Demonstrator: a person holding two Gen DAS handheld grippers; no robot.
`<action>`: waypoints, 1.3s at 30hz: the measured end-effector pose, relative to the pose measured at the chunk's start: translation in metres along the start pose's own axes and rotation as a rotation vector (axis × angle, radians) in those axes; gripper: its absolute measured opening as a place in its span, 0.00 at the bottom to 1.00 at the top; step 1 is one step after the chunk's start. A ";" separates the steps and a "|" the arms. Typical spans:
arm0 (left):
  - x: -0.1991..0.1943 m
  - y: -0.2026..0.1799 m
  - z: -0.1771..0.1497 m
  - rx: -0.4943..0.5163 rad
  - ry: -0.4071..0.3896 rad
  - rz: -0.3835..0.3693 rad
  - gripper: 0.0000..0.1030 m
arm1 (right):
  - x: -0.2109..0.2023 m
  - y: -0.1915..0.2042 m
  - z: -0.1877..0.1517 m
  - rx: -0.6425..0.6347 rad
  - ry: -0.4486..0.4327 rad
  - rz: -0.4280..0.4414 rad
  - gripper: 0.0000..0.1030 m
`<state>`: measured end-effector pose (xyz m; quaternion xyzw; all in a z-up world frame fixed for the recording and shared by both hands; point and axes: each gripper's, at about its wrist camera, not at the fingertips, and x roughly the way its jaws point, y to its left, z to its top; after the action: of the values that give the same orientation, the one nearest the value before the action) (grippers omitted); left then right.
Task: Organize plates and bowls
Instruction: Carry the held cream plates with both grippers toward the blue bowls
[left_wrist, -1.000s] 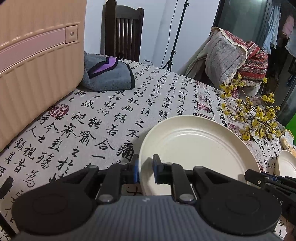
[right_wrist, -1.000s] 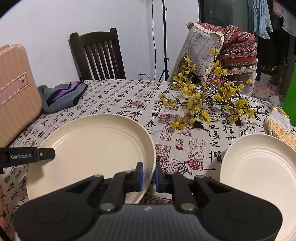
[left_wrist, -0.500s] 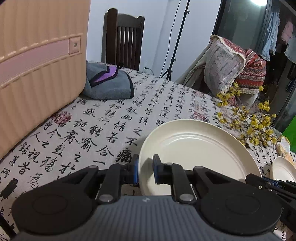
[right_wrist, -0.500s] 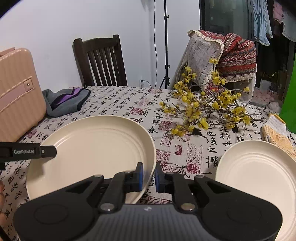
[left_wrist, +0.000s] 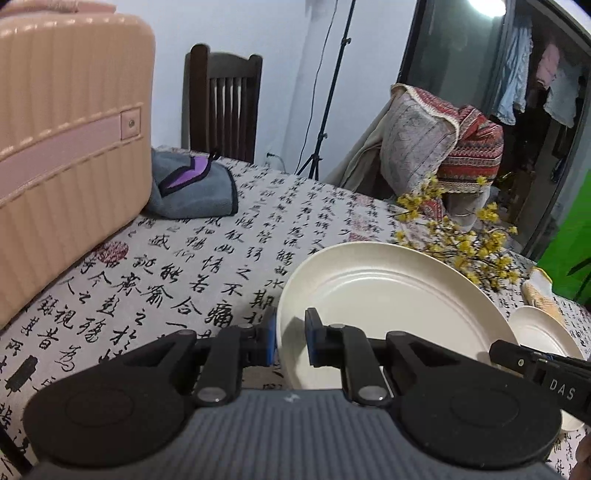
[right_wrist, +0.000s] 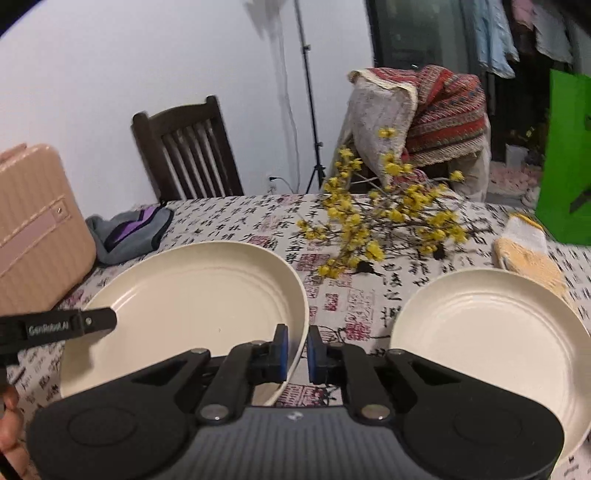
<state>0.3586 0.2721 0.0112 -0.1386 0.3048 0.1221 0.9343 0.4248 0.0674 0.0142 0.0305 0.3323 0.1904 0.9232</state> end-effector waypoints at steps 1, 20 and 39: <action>-0.003 -0.002 0.000 0.001 -0.007 -0.002 0.14 | -0.004 -0.001 -0.001 0.006 -0.005 0.000 0.09; -0.072 -0.032 -0.011 0.002 -0.055 -0.037 0.14 | -0.073 -0.026 -0.008 0.025 -0.053 0.015 0.09; -0.125 -0.060 -0.038 0.036 -0.089 -0.073 0.14 | -0.135 -0.051 -0.031 0.056 -0.109 0.007 0.09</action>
<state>0.2589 0.1855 0.0681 -0.1271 0.2596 0.0883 0.9532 0.3271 -0.0322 0.0617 0.0678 0.2866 0.1823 0.9381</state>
